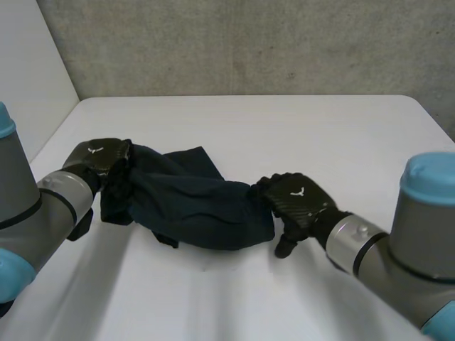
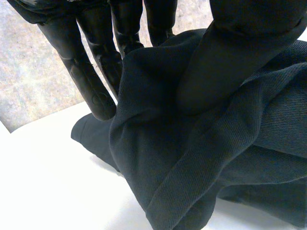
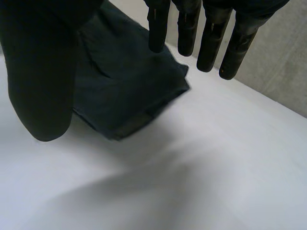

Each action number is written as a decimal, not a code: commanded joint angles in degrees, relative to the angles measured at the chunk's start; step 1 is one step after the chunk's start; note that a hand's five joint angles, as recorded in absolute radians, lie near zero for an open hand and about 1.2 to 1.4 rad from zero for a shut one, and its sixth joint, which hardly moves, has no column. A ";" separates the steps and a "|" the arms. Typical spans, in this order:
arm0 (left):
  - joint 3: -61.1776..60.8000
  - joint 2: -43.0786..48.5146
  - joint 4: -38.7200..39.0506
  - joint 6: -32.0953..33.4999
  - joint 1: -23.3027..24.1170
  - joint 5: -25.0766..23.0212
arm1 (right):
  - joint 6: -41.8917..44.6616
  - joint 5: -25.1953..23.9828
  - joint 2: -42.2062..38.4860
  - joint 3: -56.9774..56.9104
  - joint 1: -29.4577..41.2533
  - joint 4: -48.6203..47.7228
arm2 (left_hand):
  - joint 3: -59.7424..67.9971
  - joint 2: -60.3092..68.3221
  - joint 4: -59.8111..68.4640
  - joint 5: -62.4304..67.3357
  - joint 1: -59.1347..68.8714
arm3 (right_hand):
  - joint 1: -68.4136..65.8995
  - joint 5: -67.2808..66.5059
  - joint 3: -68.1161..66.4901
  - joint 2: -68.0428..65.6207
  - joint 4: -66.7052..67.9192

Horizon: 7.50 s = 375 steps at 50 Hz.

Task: Fold the shorts.

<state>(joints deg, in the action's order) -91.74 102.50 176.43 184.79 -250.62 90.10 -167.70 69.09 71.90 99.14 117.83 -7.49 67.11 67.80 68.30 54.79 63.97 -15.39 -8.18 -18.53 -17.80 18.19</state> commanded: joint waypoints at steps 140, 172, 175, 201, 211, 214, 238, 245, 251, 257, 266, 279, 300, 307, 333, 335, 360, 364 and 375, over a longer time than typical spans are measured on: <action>31.95 18.43 -17.88 0.66 3.04 -7.23 | 24.53 21.95 -12.75 -36.01 6.97 14.39 | 12.89 12.20 11.70 15.21 16.03 | -64.61 -61.82 -61.47 -62.20 61.81; 19.00 11.05 3.39 1.89 0.67 -9.15 | 21.37 17.83 -5.10 -17.32 6.45 -2.36 | 12.89 12.20 11.70 15.21 16.03 | -64.61 -61.82 -61.47 -62.20 61.81; 15.20 12.63 3.22 3.47 0.49 -9.06 | 21.37 17.83 -7.65 -14.07 6.53 -0.86 | 12.89 12.20 11.70 15.21 16.03 | -64.61 -61.82 -61.47 -62.20 61.81; -5.28 -8.18 -1.62 7.62 0.22 -6.96 | -8.51 18.27 -8.44 -9.58 5.57 6.96 | -37.21 -37.90 -38.41 -34.90 -34.08 | -64.61 -61.82 -61.47 -62.20 61.81; -17.76 -17.60 -1.62 -6.37 1.10 0.07 | -8.96 18.18 -7.92 -9.40 5.48 6.70 | -32.68 -33.37 -33.88 -30.37 -29.55 | -64.61 -61.82 -61.47 -62.20 61.81; -20.23 -17.34 -1.44 -6.46 1.10 0.34 | -9.13 18.18 -7.92 -9.40 5.48 6.70 | -31.15 -31.85 -32.35 -28.84 -28.02 | -64.61 -61.82 -61.47 -62.20 61.81; -22.96 -3.36 12.97 -6.28 -0.57 0.87 | -9.31 17.92 -6.69 -8.53 5.39 6.61 | -37.88 -38.57 -39.08 -35.57 -34.75 | -64.61 -61.82 -61.47 -62.20 61.81; -19.88 0.15 13.50 -6.28 -0.48 0.87 | -9.31 17.83 -6.69 -8.26 5.48 6.52 | -37.71 -38.41 -38.91 -35.40 -34.58 | -64.61 -61.82 -61.47 -62.20 61.81; -16.55 3.05 13.68 -6.19 -0.48 0.78 | -9.31 17.83 -6.78 -8.26 5.39 6.52 | -34.87 -35.56 -36.06 -32.55 -31.73 | -64.61 -61.82 -61.47 -62.20 61.81; -13.99 5.78 14.03 -6.19 -0.48 0.60 | -9.31 17.92 -6.78 -8.26 5.39 6.44 | -27.12 -27.81 -28.32 -24.81 -23.99 | -64.61 -61.82 -61.47 -62.20 61.81; -9.52 7.90 14.12 -5.93 -0.66 0.08 | -8.25 18.18 -6.51 -9.49 5.39 6.44 | 12.89 12.20 11.70 15.21 16.03 | -64.61 -61.82 -61.47 -62.20 61.81; 2.79 -11.53 -6.08 14.79 -0.57 -7.38 | 15.37 18.45 7.45 -17.75 5.22 13.73 | 12.89 12.20 11.70 15.21 16.03 | -64.61 -61.82 -61.47 -62.20 61.81; -0.02 -0.03 -17.53 33.88 -0.22 -11.88 | 25.85 19.85 -0.53 -20.83 6.09 32.89 | 12.89 12.20 11.70 15.21 16.03 | -64.61 -61.82 -61.47 -62.20 61.81; 8.14 10.34 -8.22 34.15 -0.13 -8.02 | 25.76 21.25 -9.05 -25.90 6.18 22.90 | 12.89 12.20 11.70 15.21 16.03 | -64.61 -61.82 -61.47 -62.20 61.81; 35.77 12.20 33.89 33.18 5.06 3.15 | 25.50 21.87 -8.89 -42.90 5.92 -26.71 | 12.89 12.20 11.70 15.21 16.03 | -64.61 -61.82 -61.47 -62.20 61.81; 32.43 11.76 33.89 33.01 4.97 3.07 | 25.50 21.79 -8.97 -39.91 5.92 -23.90 | 12.89 12.20 11.70 15.21 16.03 | -64.61 -61.82 -61.47 -62.20 61.81; -9.68 7.90 28.63 32.83 3.30 0.43 | 15.75 21.61 -10.05 -14.34 4.52 0.28 | 6.08 5.39 4.89 8.39 9.21 | -64.61 -61.82 -61.47 -62.20 61.81; -11.61 3.51 23.88 32.48 2.42 -1.24 | 13.72 19.86 -5.82 -10.99 2.93 1.60 | -25.39 -26.09 -26.59 -23.08 -22.26 | -64.61 -61.82 -61.47 -62.20 61.81; -13.29 -0.28 9.29 15.71 -5.57 -10.02 | 7.14 12.30 -4.14 -3.78 -0.41 3.19 | -25.94 -26.63 -27.13 -23.63 -22.81 | -64.61 -61.82 -61.47 -62.20 61.81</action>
<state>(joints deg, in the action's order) -105.08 102.71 192.81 211.51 -252.65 84.21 -156.32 84.40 67.45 92.15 119.28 -4.26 37.84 37.56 37.46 27.25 37.59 -56.17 -56.76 -67.84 -67.70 68.55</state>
